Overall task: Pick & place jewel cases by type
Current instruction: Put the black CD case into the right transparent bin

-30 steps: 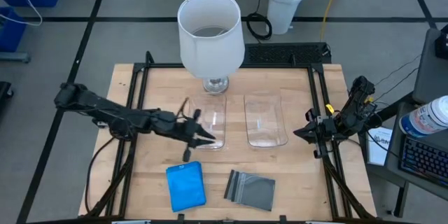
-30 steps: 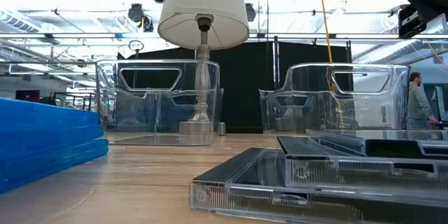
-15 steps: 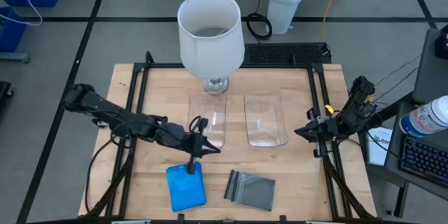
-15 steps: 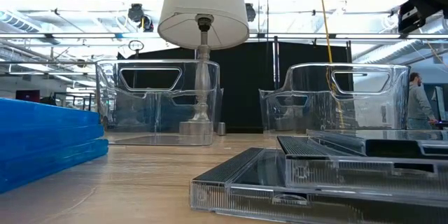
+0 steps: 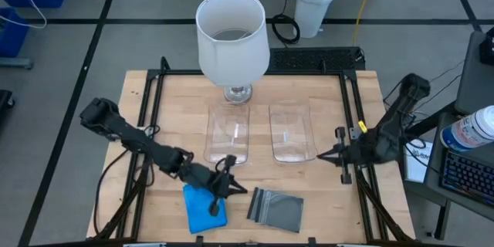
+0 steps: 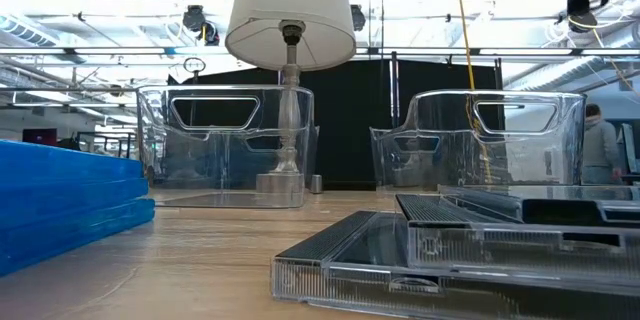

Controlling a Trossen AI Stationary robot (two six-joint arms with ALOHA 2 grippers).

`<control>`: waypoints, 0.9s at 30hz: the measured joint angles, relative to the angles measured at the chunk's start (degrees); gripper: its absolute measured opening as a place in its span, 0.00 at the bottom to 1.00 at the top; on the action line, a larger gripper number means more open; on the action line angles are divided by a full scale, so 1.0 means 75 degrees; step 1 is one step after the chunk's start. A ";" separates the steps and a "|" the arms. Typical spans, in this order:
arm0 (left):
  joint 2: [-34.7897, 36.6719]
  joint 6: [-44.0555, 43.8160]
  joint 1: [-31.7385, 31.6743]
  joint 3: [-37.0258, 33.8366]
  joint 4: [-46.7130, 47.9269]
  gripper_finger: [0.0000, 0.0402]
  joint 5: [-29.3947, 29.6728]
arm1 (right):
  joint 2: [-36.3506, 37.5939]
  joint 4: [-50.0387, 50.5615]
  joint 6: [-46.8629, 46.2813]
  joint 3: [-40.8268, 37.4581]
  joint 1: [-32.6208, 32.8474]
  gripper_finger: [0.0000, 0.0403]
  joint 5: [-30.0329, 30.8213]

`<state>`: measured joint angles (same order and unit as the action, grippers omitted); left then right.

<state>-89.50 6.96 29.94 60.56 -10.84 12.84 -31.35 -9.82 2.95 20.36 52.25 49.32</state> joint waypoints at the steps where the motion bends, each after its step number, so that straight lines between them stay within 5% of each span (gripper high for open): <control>1: -0.0093 -0.0037 0.0066 0.0003 -0.0160 0.01 0.0048 | -0.0442 0.0282 -0.0348 0.0347 0.0000 0.00 -0.0012; 7: -0.0969 -0.0276 0.0193 0.0052 -0.1037 0.02 0.0102 | -0.2857 0.2622 -0.2685 0.2298 0.0000 0.00 -0.0623; 14: -0.2320 -0.0492 0.0112 0.1111 -0.0527 0.03 -0.0237 | -0.4629 0.3857 -0.5161 0.3670 0.0101 0.00 -0.2208; 20: -0.3354 -0.0114 0.0162 0.2587 0.0836 0.01 -0.0347 | -0.5291 0.4412 -0.7772 0.3803 0.0721 0.00 -0.2681; 27: -0.3601 0.0469 0.0044 0.3028 0.0952 0.03 -0.0986 | -0.5354 0.3990 -1.1640 0.2611 0.1572 0.00 -0.1622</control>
<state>-116.51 10.47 30.27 83.26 -3.71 5.44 -71.50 20.10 -84.35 39.95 64.04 37.15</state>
